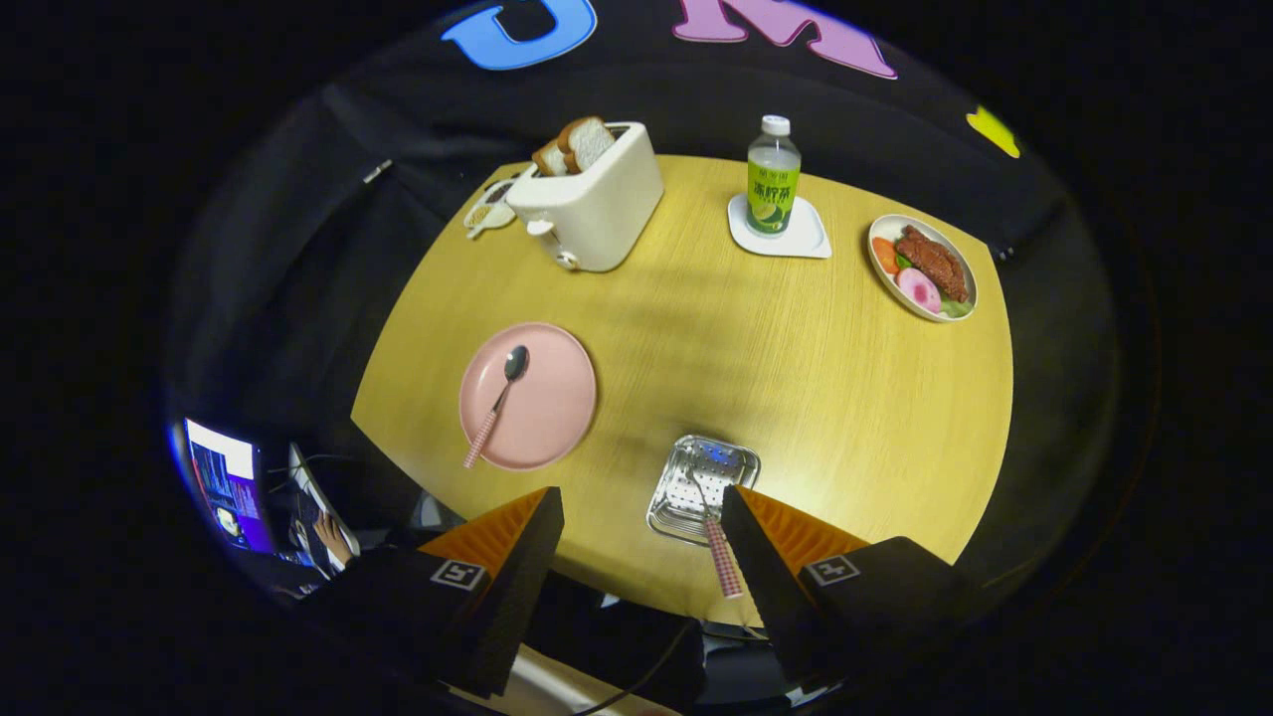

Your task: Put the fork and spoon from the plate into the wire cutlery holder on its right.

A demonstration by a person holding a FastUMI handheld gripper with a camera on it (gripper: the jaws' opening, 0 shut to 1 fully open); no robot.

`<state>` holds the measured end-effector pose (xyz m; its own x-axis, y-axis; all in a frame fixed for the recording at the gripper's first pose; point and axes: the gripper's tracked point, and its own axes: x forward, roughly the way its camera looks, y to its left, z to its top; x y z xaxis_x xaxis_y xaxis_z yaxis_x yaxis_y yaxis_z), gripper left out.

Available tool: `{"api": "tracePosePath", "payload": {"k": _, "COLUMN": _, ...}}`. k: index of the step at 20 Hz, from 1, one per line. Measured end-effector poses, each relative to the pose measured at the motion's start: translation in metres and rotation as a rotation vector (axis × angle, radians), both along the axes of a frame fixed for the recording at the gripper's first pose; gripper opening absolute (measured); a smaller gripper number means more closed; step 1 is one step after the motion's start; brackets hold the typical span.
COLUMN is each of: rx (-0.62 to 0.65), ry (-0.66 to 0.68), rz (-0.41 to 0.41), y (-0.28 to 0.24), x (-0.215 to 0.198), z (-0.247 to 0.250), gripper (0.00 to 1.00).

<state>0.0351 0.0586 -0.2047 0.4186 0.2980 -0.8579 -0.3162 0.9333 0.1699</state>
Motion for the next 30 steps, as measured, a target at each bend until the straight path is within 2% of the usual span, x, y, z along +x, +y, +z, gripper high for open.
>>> {"api": "tracePosePath", "payload": {"k": 2, "rx": 0.062, "ry": -0.045, "rz": -0.032, "y": 0.022, "x": -0.001, "z": 0.008, "gripper": 0.99}}
{"api": "tracePosePath", "payload": {"k": 5, "rx": 0.093, "ry": -0.079, "rz": -0.018, "y": 0.063, "x": -0.005, "z": 0.004, "gripper": 0.99}}
{"api": "tracePosePath", "payload": {"k": 11, "rx": 0.160, "ry": -0.004, "rz": -0.054, "y": 0.158, "x": -0.006, "z": -0.038, "gripper": 1.00}}
{"api": "tracePosePath", "payload": {"k": 19, "rx": 0.052, "ry": 0.097, "rz": -0.088, "y": 0.211, "x": 0.015, "z": -0.125, "gripper": 1.00}}
{"api": "tracePosePath", "payload": {"k": 26, "rx": -0.042, "ry": 0.156, "rz": -0.147, "y": 0.219, "x": 0.020, "z": -0.186, "gripper": 1.00}}
{"api": "tracePosePath", "payload": {"k": 30, "rx": -0.104, "ry": 0.171, "rz": -0.133, "y": 0.219, "x": 0.017, "z": -0.204, "gripper": 0.99}}
